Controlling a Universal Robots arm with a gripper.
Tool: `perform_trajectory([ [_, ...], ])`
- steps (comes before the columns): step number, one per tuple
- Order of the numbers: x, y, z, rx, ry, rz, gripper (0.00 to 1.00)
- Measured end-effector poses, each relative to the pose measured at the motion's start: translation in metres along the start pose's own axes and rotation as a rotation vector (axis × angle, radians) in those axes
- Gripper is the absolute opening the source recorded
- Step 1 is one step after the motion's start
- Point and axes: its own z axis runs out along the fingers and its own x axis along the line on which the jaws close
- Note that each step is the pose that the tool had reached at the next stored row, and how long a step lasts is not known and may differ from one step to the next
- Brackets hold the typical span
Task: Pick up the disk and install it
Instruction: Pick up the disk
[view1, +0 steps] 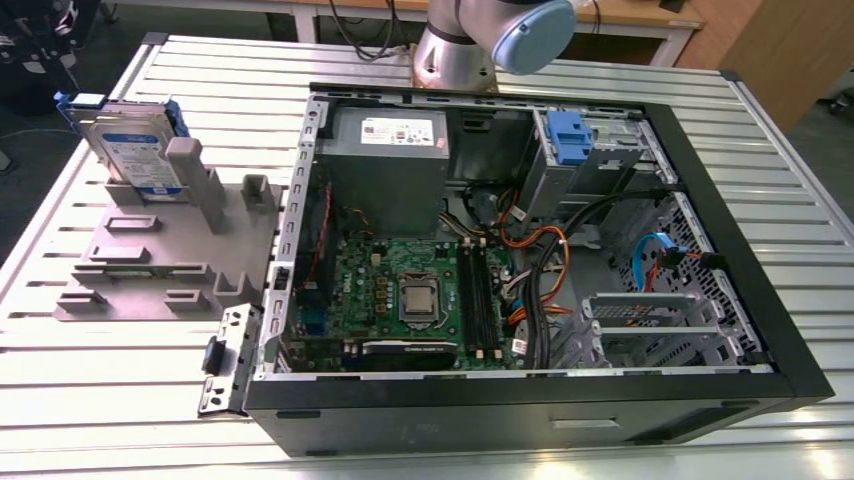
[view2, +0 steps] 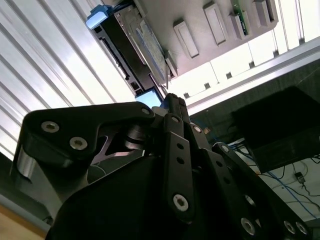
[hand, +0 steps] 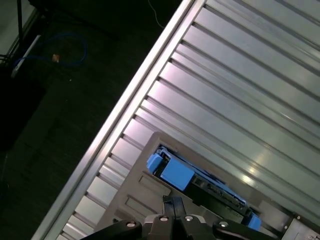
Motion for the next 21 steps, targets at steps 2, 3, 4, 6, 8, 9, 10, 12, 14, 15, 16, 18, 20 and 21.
perform_trajectory([
  [2,0.0001,-0.0001,0.0000,0.0001,0.0005,-0.011,0.11],
  [3,0.0001,-0.0001,0.0000,0.0001,0.0007,-0.016,0.11],
  [4,0.0001,-0.0001,-0.0001,0.0001,0.0009,-0.020,0.11],
  [6,0.0001,-0.0002,0.0000,0.0002,0.0011,-0.024,0.11],
  [8,0.0001,-0.0001,0.0000,0.0002,0.0011,-0.025,0.11],
  [9,0.0001,-0.0001,0.0000,0.0002,0.0011,-0.025,0.11],
  [10,0.0001,-0.0001,0.0000,0.0002,0.0010,-0.025,0.11],
  [12,0.0001,-0.0001,0.0000,0.0003,0.0010,-0.025,0.11],
  [14,0.0001,-0.0001,0.0000,0.0002,0.0010,-0.025,0.11],
  [15,0.0001,-0.0001,0.0000,0.0002,0.0010,-0.025,0.11],
  [16,0.0001,-0.0001,0.0000,0.0002,0.0011,-0.026,0.11],
  [18,0.0001,-0.0001,0.0000,0.0003,0.0010,-0.026,0.11],
  [20,0.0001,-0.0002,0.0000,0.0003,0.0012,-0.029,0.11],
  [21,0.0001,-0.0002,0.0000,0.0003,0.0014,-0.032,0.11],
])
